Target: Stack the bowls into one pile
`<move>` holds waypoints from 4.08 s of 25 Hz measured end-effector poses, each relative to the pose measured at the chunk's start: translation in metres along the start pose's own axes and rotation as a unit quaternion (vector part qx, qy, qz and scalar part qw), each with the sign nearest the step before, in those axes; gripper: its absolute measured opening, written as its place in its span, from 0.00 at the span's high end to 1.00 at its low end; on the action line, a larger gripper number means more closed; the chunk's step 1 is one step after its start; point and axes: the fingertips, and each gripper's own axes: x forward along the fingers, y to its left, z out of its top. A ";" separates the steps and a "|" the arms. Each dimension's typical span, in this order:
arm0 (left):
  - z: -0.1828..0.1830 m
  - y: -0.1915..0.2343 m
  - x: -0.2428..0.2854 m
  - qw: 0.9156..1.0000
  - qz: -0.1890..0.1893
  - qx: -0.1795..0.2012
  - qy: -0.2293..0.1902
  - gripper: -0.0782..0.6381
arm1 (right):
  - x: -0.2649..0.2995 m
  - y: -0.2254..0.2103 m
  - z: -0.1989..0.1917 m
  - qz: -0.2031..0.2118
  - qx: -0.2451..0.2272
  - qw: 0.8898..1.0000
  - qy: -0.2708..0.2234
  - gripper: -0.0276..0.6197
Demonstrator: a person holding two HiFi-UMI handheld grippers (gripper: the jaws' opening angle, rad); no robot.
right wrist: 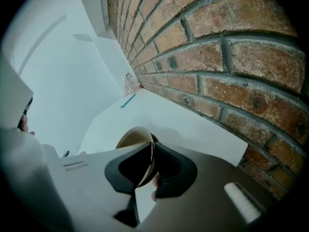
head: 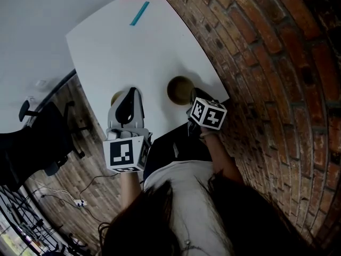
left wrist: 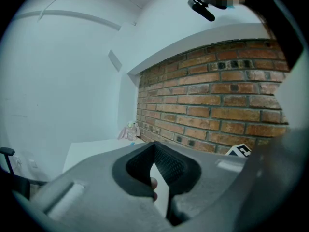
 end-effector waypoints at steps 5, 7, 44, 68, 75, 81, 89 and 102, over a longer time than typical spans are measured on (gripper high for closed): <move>0.000 0.003 -0.002 1.000 0.003 0.001 0.000 0.89 | 0.003 -0.005 -0.001 -0.008 0.002 1.000 0.002 0.92; 0.001 0.004 -0.004 1.000 0.005 0.000 0.000 0.89 | 0.003 -0.006 -0.002 -0.010 0.004 1.000 0.002 0.92; 0.010 0.021 -0.054 0.999 0.047 0.003 -0.026 0.89 | -0.017 0.039 0.004 0.031 -0.055 0.998 -0.024 0.93; -0.003 0.073 -0.109 0.989 0.140 -0.023 -0.034 0.89 | 0.000 0.114 -0.016 0.095 -0.129 0.987 0.004 0.92; -0.009 0.086 -0.123 0.985 0.162 -0.038 -0.032 0.89 | 0.006 0.136 -0.025 0.114 -0.146 0.983 0.017 0.92; -0.011 0.098 -0.134 0.982 0.181 -0.039 -0.034 0.89 | 0.012 0.155 -0.034 0.130 -0.159 0.978 0.030 0.92; -0.017 0.113 -0.146 0.977 0.205 -0.049 -0.032 0.89 | 0.021 0.176 -0.044 0.149 -0.175 0.972 0.047 0.91; -0.026 0.136 -0.165 0.970 0.237 -0.059 -0.023 0.89 | 0.037 0.203 -0.065 0.170 -0.190 0.963 0.082 0.87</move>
